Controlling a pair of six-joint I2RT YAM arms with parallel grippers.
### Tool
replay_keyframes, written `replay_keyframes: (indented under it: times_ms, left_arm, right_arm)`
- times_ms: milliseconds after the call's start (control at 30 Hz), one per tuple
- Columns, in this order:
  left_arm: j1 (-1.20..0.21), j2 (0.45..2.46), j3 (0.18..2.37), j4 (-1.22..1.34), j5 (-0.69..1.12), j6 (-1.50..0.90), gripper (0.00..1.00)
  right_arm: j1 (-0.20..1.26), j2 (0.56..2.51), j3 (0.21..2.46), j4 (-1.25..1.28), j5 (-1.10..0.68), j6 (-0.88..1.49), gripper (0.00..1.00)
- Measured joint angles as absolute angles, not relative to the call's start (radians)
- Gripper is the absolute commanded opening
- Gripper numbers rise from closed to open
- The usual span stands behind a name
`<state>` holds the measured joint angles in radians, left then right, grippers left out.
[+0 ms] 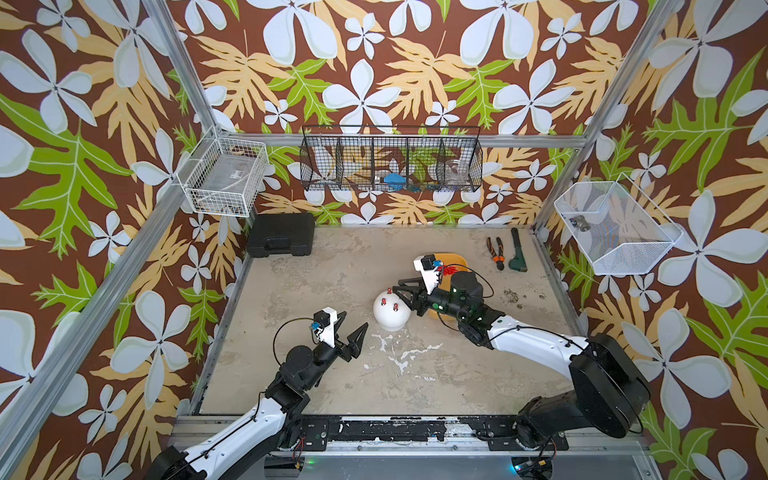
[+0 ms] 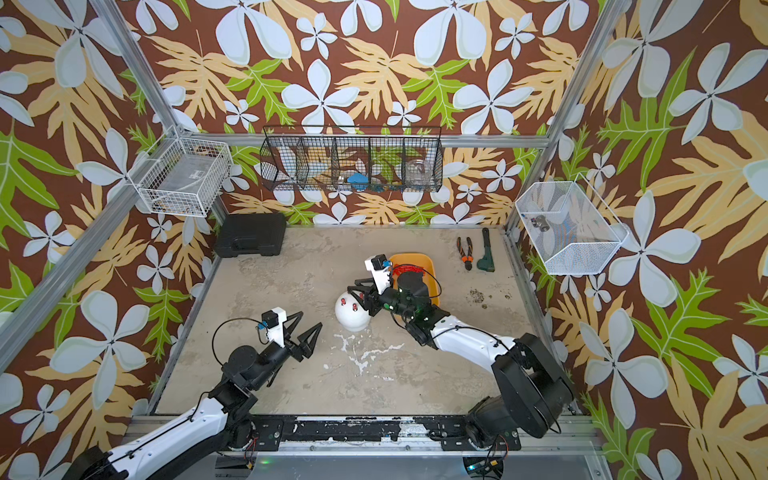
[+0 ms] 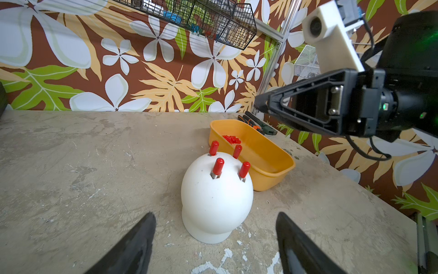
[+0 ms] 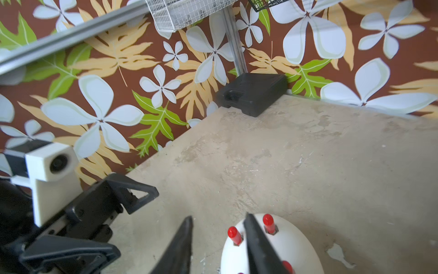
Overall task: Cover the protruding screws with screw protection sleeves
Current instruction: Attach the screw protection sleeve to the screw, then reset both arms
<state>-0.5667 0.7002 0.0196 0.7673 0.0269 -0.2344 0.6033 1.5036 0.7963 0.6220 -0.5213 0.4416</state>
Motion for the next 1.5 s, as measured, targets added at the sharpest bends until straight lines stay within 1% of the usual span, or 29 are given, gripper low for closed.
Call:
replay_keyframes:
  times_ms: [100, 233, 433, 633, 767, 800, 867, 933, 967, 1000, 1033, 1067, 1133, 1200, 1300, 1367, 1500]
  left_arm:
    - [-0.567, 0.7, 0.022, 0.767, 0.027, -0.235, 0.8]
    - [-0.567, 0.7, 0.022, 0.767, 0.027, -0.235, 0.8]
    - [-0.567, 0.7, 0.023, 0.767, 0.027, -0.235, 0.8]
    - [-0.567, 0.698, 0.023, 0.767, 0.027, -0.234, 0.8]
    - [-0.567, 0.712, 0.025, 0.767, 0.027, -0.235, 0.8]
    - [-0.567, 0.715, 0.027, 0.767, 0.025, -0.235, 0.8]
    - [-0.567, 0.723, 0.048, 0.766, -0.012, -0.248, 0.8]
    - [-0.567, 0.733, 0.086, 0.768, -0.106, -0.271, 0.84]
    - [-0.567, 0.744, 0.109, 0.774, -0.182, -0.288, 0.89]
    - [-0.567, 0.762, 0.131, 0.78, -0.274, -0.295, 0.92]
    - [-0.567, 0.781, 0.146, 0.786, -0.352, -0.294, 0.94]
    - [-0.567, 0.81, 0.161, 0.804, -0.448, -0.282, 0.95]
    - [-0.558, 0.885, 0.162, 0.888, -0.611, -0.196, 0.95]
    - [-0.528, 0.991, 0.115, 1.049, -0.722, -0.065, 0.97]
    - [-0.459, 1.132, 0.037, 1.235, -0.813, 0.072, 0.98]
    - [-0.422, 1.197, 0.023, 1.308, -0.834, 0.117, 0.98]
    - [-0.379, 1.261, 0.025, 1.349, -0.829, 0.132, 0.98]
  right_arm:
    - [0.582, 1.576, 0.81, 0.637, -0.647, 0.585, 0.07]
    - [0.589, 1.622, 0.801, 0.661, -0.754, 0.698, 0.05]
    - [0.585, 1.669, 0.805, 0.646, -0.773, 0.717, 0.05]
    - [0.583, 1.689, 0.81, 0.614, -0.735, 0.695, 0.05]
    - [0.583, 1.662, 0.804, 0.595, -0.729, 0.691, 0.12]
    - [0.583, 1.64, 0.804, 0.585, -0.727, 0.686, 0.17]
    - [0.581, 1.564, 0.799, 0.571, -0.696, 0.661, 0.36]
    - [0.576, 1.459, 0.766, 0.578, -0.632, 0.617, 0.58]
    - [0.569, 1.396, 0.741, 0.585, -0.574, 0.584, 0.74]
    - [0.56, 1.333, 0.709, 0.595, -0.501, 0.546, 0.88]
    - [0.549, 1.282, 0.678, 0.606, -0.423, 0.509, 0.96]
    - [0.54, 1.229, 0.643, 0.619, -0.319, 0.464, 1.0]
    - [0.526, 1.15, 0.555, 0.68, -0.096, 0.356, 1.0]
    - [0.508, 1.103, 0.461, 0.736, 0.11, 0.247, 1.0]
    - [0.409, 1.07, 0.391, 0.743, 0.362, 0.149, 1.0]
    - [0.351, 1.059, 0.354, 0.743, 0.474, 0.117, 1.0]
    - [0.271, 1.077, 0.268, 0.767, 0.603, 0.069, 1.0]
